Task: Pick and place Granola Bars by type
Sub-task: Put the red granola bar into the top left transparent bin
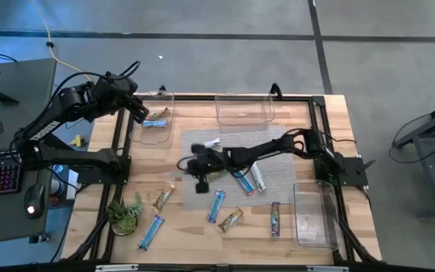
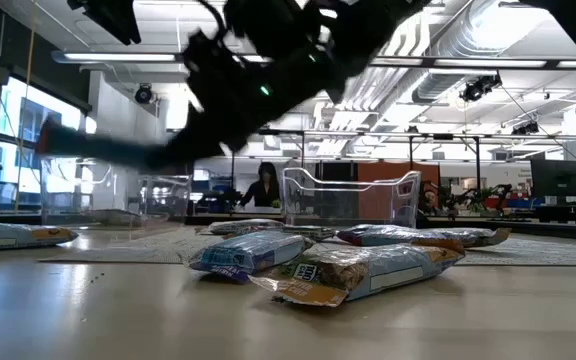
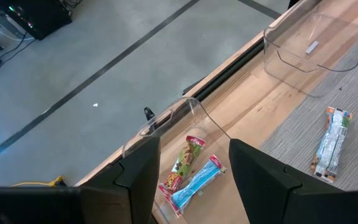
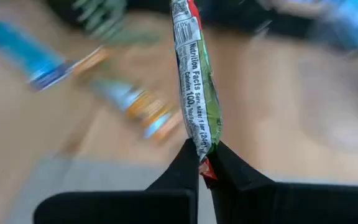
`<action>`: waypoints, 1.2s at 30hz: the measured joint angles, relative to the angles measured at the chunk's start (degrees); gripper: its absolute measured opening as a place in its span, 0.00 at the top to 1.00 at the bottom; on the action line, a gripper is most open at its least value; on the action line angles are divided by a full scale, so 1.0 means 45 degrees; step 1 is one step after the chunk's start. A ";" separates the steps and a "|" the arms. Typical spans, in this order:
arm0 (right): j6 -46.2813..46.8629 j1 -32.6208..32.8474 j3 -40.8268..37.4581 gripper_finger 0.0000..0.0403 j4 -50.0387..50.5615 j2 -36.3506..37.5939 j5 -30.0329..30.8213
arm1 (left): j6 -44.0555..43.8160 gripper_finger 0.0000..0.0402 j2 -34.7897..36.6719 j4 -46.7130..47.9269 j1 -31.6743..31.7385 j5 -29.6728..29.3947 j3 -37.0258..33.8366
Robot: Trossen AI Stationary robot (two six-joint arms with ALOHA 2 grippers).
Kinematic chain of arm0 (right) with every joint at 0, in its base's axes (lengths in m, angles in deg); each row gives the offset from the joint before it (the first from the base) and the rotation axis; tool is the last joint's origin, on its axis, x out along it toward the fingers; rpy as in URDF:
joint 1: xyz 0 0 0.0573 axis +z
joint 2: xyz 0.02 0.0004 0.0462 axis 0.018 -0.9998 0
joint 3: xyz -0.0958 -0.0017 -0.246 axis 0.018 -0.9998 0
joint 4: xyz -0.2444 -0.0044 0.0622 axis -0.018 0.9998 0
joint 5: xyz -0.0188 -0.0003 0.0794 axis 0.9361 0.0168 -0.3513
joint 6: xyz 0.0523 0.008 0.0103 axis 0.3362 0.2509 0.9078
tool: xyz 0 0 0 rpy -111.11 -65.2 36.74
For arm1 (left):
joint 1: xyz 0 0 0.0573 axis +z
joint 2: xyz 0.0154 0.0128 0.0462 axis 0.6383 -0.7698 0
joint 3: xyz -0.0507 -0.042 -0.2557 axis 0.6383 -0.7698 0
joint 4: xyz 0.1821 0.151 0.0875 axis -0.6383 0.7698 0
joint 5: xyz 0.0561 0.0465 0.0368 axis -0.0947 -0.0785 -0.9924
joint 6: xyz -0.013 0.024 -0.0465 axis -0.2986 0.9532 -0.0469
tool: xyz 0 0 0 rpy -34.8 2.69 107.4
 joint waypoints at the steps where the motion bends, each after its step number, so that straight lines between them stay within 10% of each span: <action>1: -0.0179 -0.0128 0.0315 0.99 0.0051 0.0000 0.0438 | 0.0000 0.54 0.0000 0.0000 -0.0005 0.0001 0.0000; 20: -0.1293 -0.2654 0.6003 0.99 0.4346 0.0009 0.3099 | 0.0140 0.54 0.0000 -0.0459 -0.0004 -0.0053 0.0000; 36: -0.1352 -0.2827 0.6262 0.99 -0.0913 -0.3508 0.1114 | 0.0675 0.54 0.0000 -0.2052 -0.0005 0.0326 0.0005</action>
